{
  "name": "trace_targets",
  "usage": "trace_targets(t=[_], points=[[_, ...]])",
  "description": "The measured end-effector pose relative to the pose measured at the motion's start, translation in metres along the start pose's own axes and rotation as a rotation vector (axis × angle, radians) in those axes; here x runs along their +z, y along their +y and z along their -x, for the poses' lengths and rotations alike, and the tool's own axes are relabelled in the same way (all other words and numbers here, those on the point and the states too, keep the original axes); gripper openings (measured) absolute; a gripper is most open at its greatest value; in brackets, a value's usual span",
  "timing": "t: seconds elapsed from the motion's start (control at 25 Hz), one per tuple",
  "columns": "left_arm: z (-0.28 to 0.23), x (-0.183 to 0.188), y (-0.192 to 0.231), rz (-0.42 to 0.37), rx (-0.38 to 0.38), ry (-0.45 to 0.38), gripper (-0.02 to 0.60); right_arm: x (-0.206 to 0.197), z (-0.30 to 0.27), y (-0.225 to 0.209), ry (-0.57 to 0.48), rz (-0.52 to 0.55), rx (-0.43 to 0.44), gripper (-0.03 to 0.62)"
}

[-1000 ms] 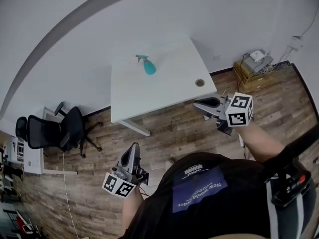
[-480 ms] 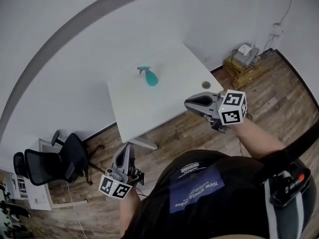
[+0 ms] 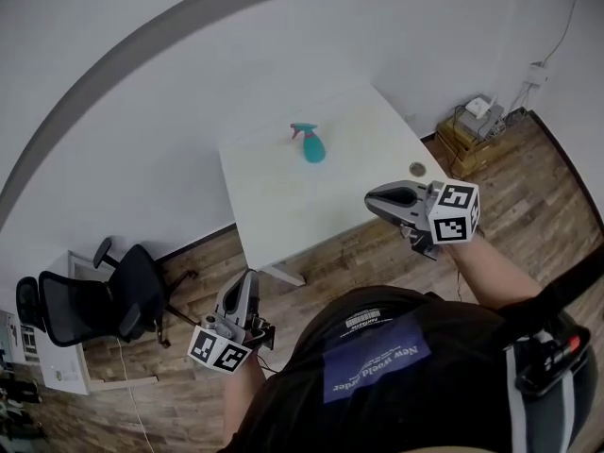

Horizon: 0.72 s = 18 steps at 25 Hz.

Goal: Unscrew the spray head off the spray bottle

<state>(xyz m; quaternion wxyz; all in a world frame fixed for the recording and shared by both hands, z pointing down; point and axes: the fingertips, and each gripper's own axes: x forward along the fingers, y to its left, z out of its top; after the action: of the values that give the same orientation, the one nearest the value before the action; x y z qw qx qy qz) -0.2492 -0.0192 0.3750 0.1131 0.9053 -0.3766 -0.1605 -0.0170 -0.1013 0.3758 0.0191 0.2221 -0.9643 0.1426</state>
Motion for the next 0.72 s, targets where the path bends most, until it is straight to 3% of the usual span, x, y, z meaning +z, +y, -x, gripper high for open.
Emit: trace_targets(t=[0.32, 0.72], points=[[-0.037, -0.009, 0.028, -0.006, 0.067, 0.015, 0.003, 0.008, -0.027, -0.053, -0.001, -0.017, 0.079, -0.003], [-0.156, -0.002, 0.035, -0.064, 0.161, -0.016, 0.003, 0.054, -0.034, -0.166, -0.016, -0.010, 0.243, -0.003]])
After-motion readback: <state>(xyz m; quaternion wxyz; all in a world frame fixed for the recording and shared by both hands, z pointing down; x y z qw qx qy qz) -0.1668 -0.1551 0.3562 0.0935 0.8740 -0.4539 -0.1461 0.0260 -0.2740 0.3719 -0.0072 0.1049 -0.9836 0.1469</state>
